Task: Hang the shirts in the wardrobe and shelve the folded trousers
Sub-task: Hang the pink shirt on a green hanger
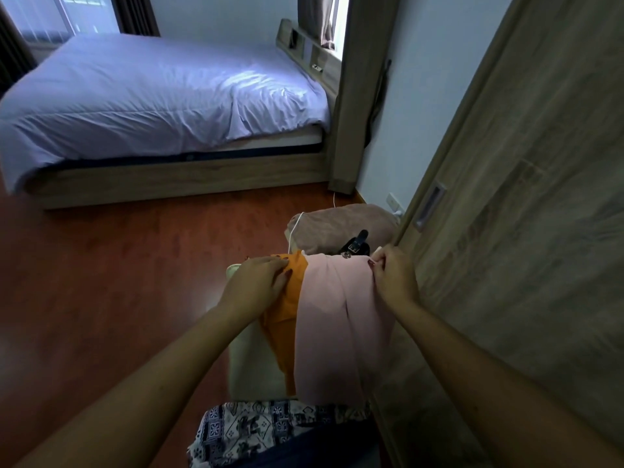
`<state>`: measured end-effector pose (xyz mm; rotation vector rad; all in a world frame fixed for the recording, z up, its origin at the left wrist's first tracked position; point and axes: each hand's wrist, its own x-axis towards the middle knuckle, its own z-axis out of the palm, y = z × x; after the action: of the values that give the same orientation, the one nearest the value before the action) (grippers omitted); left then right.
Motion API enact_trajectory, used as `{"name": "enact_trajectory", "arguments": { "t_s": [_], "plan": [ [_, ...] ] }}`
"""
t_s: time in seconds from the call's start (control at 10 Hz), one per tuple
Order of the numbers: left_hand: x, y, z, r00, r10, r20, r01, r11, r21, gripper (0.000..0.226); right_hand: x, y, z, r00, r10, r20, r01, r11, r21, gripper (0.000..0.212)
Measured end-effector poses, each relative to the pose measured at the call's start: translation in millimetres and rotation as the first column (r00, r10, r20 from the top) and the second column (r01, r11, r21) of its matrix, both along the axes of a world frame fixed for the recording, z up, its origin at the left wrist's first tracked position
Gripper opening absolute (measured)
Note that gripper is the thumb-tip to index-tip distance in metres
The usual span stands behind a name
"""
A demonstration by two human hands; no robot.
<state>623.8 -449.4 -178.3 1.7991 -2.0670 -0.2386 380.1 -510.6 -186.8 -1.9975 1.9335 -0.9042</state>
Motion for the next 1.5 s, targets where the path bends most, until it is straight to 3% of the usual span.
{"name": "enact_trajectory", "arguments": {
  "t_s": [0.1, 0.2, 0.3, 0.4, 0.5, 0.6, 0.7, 0.8, 0.9, 1.0, 1.1, 1.2, 1.4, 1.5],
  "plan": [
    [-1, -11, 7, 0.999, 0.025, -0.044, -0.021, 0.997, 0.077, 0.029, 1, 2, 6, 0.996, -0.032, 0.087, 0.029, 0.999, 0.031, 0.010],
    [-3, -28, 16, 0.993, 0.066, -0.094, -0.048, 0.981, 0.189, 0.027, 4, 26, 33, 0.939, -0.006, 0.345, -0.001, 1.000, 0.018, 0.002],
    [-9, -37, 22, 0.969, 0.110, -0.222, -0.072, 0.982, 0.172, 0.020, -4, 56, 48, 0.872, 0.242, 0.425, -0.208, 0.970, -0.125, 0.001],
    [-22, -50, 22, 0.927, 0.132, -0.352, -0.058, 0.976, 0.212, 0.032, -22, 97, 30, 0.745, 0.461, 0.482, -0.487, 0.870, -0.079, 0.008],
    [-34, -58, 16, 0.945, 0.099, -0.313, -0.002, 0.954, 0.298, 0.041, -32, 104, -1, 0.742, 0.314, 0.592, -0.456, 0.884, 0.102, 0.020],
    [-56, -61, 17, 0.958, -0.018, -0.285, 0.097, 0.959, 0.268, 0.040, -36, 98, -34, 0.773, 0.080, 0.629, -0.311, 0.913, 0.265, 0.031],
    [-68, -57, 23, 0.937, -0.186, -0.295, 0.256, 0.941, 0.220, 0.030, -37, 95, -35, 0.792, 0.014, 0.610, -0.276, 0.900, 0.338, 0.020],
    [-78, -49, 16, 0.949, -0.317, -0.001, 0.301, 0.899, 0.317, 0.039, -37, 81, -30, 0.829, -0.065, 0.556, -0.208, 0.886, 0.415, 0.022],
    [-76, -48, 4, 0.962, -0.239, 0.130, 0.184, 0.923, 0.338, 0.044, -32, 79, -24, 0.655, -0.129, 0.745, -0.299, 0.861, 0.412, 0.030],
    [-58, -53, -1, 0.938, -0.347, 0.005, 0.336, 0.910, 0.243, 0.040, -12, 68, -11, 0.424, -0.198, 0.884, -0.421, 0.821, 0.385, 0.036],
    [-20, -53, 4, 0.844, -0.536, 0.022, 0.520, 0.827, 0.214, 0.058, 2, 50, -10, 0.391, -0.319, 0.864, -0.267, 0.859, 0.438, 0.038],
    [-1, -51, 4, 0.838, -0.539, 0.085, 0.517, 0.834, 0.191, 0.057, 4, 40, -14, 0.372, -0.371, 0.851, -0.117, 0.891, 0.440, 0.036],
    [-3, -47, 19, 0.873, -0.475, 0.113, 0.482, 0.875, -0.050, 0.006, -15, 52, 6, 0.487, -0.280, 0.827, -0.099, 0.923, 0.371, 0.039],
    [12, -75, 48, 0.901, -0.423, 0.094, 0.433, 0.879, -0.198, 0.016, -33, 64, 44, 0.397, -0.240, 0.886, -0.143, 0.937, 0.317, 0.023]
  ]
}}
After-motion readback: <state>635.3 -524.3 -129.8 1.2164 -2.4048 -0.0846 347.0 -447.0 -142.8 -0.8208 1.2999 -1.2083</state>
